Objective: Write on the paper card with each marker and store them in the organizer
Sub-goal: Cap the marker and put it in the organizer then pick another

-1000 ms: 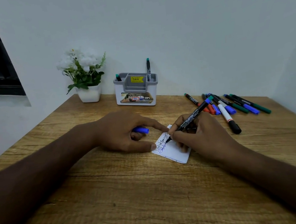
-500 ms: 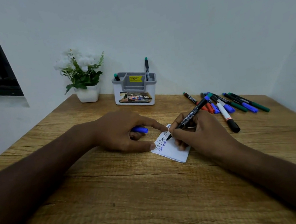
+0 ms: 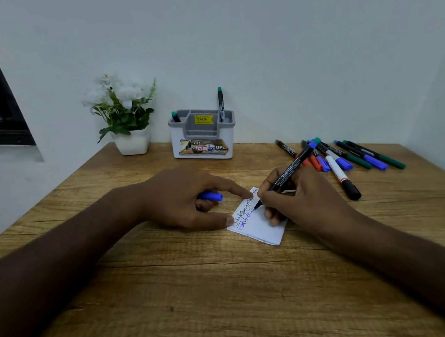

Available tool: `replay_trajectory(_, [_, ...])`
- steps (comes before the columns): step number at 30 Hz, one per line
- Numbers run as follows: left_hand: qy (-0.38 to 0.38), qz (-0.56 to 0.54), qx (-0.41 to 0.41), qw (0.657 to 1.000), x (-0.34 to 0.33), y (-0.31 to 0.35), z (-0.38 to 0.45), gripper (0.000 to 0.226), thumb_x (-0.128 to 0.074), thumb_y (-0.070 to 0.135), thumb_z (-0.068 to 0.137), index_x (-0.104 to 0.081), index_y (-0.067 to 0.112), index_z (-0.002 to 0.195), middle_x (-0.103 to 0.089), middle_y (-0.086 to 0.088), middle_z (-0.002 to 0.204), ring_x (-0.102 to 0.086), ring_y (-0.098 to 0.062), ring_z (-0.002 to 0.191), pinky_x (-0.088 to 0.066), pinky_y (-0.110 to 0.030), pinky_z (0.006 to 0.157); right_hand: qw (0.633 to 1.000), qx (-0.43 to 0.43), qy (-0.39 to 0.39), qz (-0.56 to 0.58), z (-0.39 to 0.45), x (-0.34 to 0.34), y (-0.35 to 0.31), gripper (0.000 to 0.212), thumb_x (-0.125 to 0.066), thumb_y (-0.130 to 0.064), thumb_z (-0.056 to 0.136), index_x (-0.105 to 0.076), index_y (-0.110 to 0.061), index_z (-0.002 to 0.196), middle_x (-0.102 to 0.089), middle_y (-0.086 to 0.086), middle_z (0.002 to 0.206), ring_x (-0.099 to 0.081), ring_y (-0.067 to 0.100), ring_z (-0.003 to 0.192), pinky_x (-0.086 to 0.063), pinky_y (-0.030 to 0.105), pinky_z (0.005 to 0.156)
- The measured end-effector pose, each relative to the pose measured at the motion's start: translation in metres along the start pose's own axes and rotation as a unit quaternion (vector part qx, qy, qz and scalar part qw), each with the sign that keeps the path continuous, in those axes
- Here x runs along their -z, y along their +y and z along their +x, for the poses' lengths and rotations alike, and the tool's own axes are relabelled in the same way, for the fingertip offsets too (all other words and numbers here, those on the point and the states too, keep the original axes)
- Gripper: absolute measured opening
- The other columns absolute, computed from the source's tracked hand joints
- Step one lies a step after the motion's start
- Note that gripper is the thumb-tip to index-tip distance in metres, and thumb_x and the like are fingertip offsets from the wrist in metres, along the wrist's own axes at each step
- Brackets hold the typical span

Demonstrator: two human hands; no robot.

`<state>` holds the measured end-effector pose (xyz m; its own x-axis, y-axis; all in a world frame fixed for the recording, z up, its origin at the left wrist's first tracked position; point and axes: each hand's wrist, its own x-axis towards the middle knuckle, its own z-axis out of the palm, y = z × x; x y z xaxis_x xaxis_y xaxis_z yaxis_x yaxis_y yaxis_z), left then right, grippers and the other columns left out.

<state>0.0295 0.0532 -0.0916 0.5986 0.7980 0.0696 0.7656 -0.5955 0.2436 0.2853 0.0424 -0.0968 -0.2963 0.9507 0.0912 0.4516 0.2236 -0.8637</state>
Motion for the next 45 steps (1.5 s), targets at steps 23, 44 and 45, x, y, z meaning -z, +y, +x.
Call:
replay_trajectory(23, [0.044, 0.037, 0.009, 0.998, -0.005, 0.001, -0.002, 0.059, -0.057, 0.075, 0.087, -0.055, 0.05, 0.14, -0.062, 0.03, 0.074, -0.058, 0.005, 0.075, -0.04, -0.026, 0.062, 0.944, -0.013, -0.103, 0.314, 0.003, 0.001, 0.006, 0.021, -0.055, 0.006, 0.102, -0.073, 0.008, 0.111, -0.08, 0.024, 0.11, -0.08, 0.033, 0.107, -0.064, 0.038, 0.093])
replay_trajectory(44, [0.108, 0.001, -0.003, 0.994, -0.014, 0.02, 0.004, 0.027, -0.069, 0.06, 0.089, -0.059, 0.048, 0.11, -0.06, 0.022, 0.071, -0.058, 0.0, 0.07, -0.042, -0.027, 0.061, 0.982, 0.116, -0.088, 0.122, 0.003, -0.001, 0.008, 0.016, -0.074, -0.011, 0.096, -0.081, -0.019, 0.109, -0.083, -0.004, 0.109, -0.078, 0.013, 0.103, -0.063, 0.03, 0.094])
replay_trajectory(45, [0.122, 0.014, 0.001, 0.992, -0.017, 0.023, 0.005, 0.026, -0.069, 0.059, 0.089, -0.058, 0.048, 0.109, -0.06, 0.019, 0.07, -0.057, 0.0, 0.07, -0.042, -0.027, 0.061, 0.983, 0.12, -0.076, 0.12, 0.004, -0.002, 0.009, 0.014, -0.076, -0.012, 0.095, -0.08, -0.019, 0.107, -0.083, -0.004, 0.106, -0.078, 0.012, 0.101, -0.063, 0.029, 0.092])
